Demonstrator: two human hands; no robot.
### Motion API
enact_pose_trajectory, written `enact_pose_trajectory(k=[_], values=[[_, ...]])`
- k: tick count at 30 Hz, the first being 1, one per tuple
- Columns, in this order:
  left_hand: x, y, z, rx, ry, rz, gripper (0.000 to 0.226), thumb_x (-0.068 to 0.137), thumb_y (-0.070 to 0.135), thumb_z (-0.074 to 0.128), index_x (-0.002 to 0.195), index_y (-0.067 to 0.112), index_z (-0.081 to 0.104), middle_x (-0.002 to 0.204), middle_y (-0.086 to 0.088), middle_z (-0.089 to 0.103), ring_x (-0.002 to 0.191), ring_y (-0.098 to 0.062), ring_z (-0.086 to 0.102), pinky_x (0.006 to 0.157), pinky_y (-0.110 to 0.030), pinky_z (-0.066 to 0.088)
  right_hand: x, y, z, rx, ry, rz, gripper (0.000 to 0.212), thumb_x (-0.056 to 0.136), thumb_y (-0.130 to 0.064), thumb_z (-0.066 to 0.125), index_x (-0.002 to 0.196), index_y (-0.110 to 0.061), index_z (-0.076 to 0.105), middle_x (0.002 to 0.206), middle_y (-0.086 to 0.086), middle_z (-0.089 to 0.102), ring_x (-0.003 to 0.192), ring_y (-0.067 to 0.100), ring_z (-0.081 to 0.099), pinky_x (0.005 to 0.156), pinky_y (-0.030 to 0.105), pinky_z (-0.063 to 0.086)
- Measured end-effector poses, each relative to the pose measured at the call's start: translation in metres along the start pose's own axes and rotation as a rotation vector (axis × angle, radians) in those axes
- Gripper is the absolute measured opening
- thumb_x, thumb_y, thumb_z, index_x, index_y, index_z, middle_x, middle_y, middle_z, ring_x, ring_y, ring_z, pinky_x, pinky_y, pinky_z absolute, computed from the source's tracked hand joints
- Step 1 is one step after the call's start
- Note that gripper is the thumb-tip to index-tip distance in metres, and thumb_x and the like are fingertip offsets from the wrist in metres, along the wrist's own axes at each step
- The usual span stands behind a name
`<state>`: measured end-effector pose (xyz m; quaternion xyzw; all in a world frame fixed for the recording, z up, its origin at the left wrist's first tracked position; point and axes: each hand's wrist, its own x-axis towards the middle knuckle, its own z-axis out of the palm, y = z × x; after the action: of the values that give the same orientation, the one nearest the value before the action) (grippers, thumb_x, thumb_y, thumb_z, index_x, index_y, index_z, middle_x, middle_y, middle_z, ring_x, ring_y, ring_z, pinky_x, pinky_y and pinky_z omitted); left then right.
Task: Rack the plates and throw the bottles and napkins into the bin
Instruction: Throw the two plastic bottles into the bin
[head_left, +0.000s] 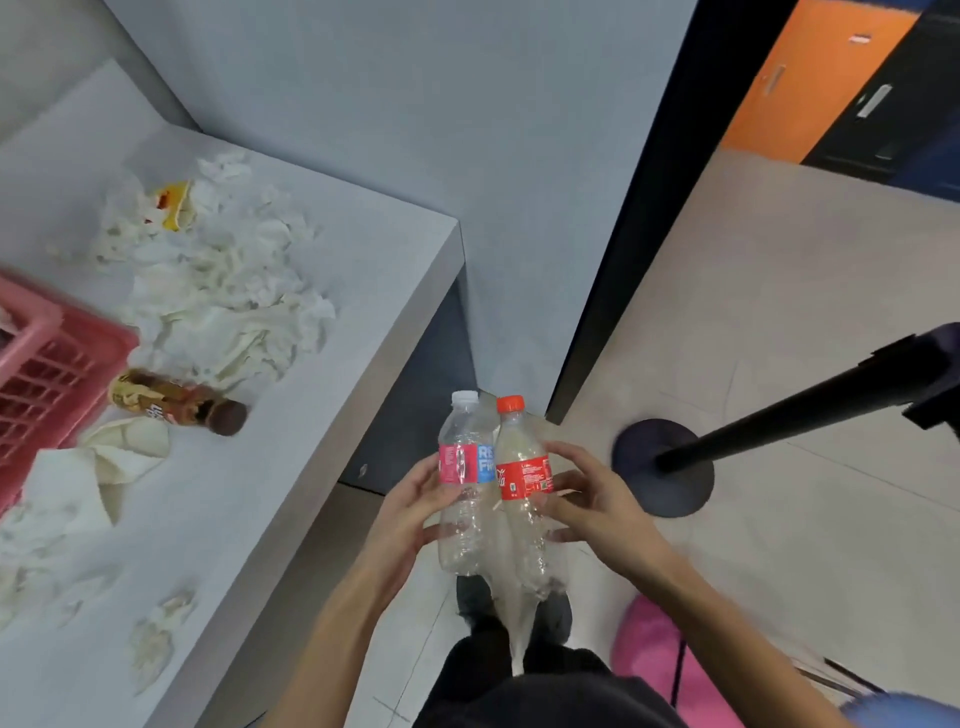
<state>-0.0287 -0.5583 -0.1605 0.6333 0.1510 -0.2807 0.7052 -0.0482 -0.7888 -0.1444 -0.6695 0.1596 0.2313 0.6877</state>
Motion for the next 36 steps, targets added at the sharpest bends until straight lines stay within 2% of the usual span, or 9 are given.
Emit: enact_pose_trajectory(k=[3,8,12,15,17,21,26,30,36], values=[[0.026,-0.015,-0.006,0.038,0.022,-0.05,0.066,0.067,0.042,0.085,0.125,0.02,0.063,0.118,-0.006,0.071,0.11,-0.026,0.067,0.086,-0.042,0.057,0.016,0.018,0.008,0.044,0.037,0.053,0.055,0.085,-0.009,0.074,0.131,-0.028,0.052,0.1,0.011,0.066,0.081,0.019,0.068,0.07,0.042,0.06],[0.086,-0.056,-0.026,0.189,0.047,-0.098,0.048,0.078,0.022,0.08,0.122,0.021,0.062,0.112,0.001,0.072,0.103,-0.016,0.067,0.082,-0.026,0.054,0.062,0.071,0.009,0.153,0.162,0.179,0.052,0.084,-0.006,0.073,0.128,-0.024,0.051,0.106,0.019,0.063,0.085,0.027,0.069,0.074,0.053,0.06],[0.15,-0.103,-0.046,0.379,0.068,-0.141,0.072,0.053,0.054,0.087,0.114,0.03,0.06,0.111,0.007,0.071,0.105,-0.01,0.066,0.093,-0.029,0.05,0.111,0.133,-0.008,0.166,0.248,0.277,0.042,0.087,-0.009,0.071,0.124,-0.018,0.054,0.103,0.02,0.063,0.084,0.03,0.068,0.074,0.057,0.059],[0.215,-0.152,-0.051,0.59,0.028,-0.126,0.05,0.069,0.041,0.087,0.11,0.026,0.063,0.104,0.01,0.066,0.097,-0.008,0.063,0.076,-0.009,0.042,0.158,0.193,-0.029,0.175,0.288,0.317,0.035,0.088,-0.012,0.071,0.12,-0.016,0.058,0.103,0.022,0.064,0.084,0.027,0.068,0.076,0.059,0.058],[0.268,-0.194,-0.054,0.732,0.017,-0.094,0.04,0.074,0.036,0.085,0.107,0.026,0.065,0.101,0.007,0.064,0.09,-0.013,0.062,0.066,-0.009,0.039,0.196,0.236,-0.044,0.196,0.296,0.322,0.034,0.089,-0.011,0.069,0.121,-0.012,0.059,0.104,0.023,0.066,0.086,0.028,0.068,0.078,0.059,0.057],[0.377,-0.286,-0.054,0.947,-0.033,-0.046,0.038,0.073,0.041,0.082,0.105,0.028,0.066,0.103,0.002,0.067,0.09,-0.018,0.063,0.072,-0.026,0.045,0.272,0.322,-0.065,0.282,0.299,0.305,0.031,0.091,-0.008,0.066,0.121,-0.007,0.061,0.102,0.023,0.066,0.087,0.029,0.065,0.076,0.054,0.059],[0.484,-0.393,-0.052,1.179,-0.131,-0.084,0.044,0.079,0.04,0.078,0.115,0.019,0.063,0.11,-0.002,0.068,0.1,-0.025,0.064,0.084,-0.034,0.051,0.353,0.401,-0.085,0.355,0.27,0.21,0.03,0.09,-0.008,0.065,0.12,-0.007,0.063,0.101,0.016,0.068,0.089,0.029,0.067,0.07,0.041,0.058],[0.543,-0.47,-0.048,1.287,-0.227,-0.166,0.032,0.079,0.045,0.075,0.091,0.024,0.055,0.104,-0.005,0.068,0.092,-0.027,0.063,0.077,-0.033,0.052,0.397,0.439,-0.1,0.365,0.211,0.105,0.036,0.087,-0.01,0.068,0.122,-0.005,0.061,0.117,0.023,0.066,0.098,0.035,0.064,0.073,0.045,0.059],[0.599,-0.535,-0.053,1.398,-0.245,-0.194,0.033,0.083,0.045,0.071,0.098,0.017,0.064,0.103,-0.007,0.067,0.091,-0.025,0.064,0.072,-0.029,0.046,0.429,0.434,-0.12,0.431,0.036,-0.058,0.056,0.075,-0.022,0.069,0.125,-0.001,0.056,0.109,0.013,0.07,0.095,0.029,0.068,0.067,0.039,0.059]])
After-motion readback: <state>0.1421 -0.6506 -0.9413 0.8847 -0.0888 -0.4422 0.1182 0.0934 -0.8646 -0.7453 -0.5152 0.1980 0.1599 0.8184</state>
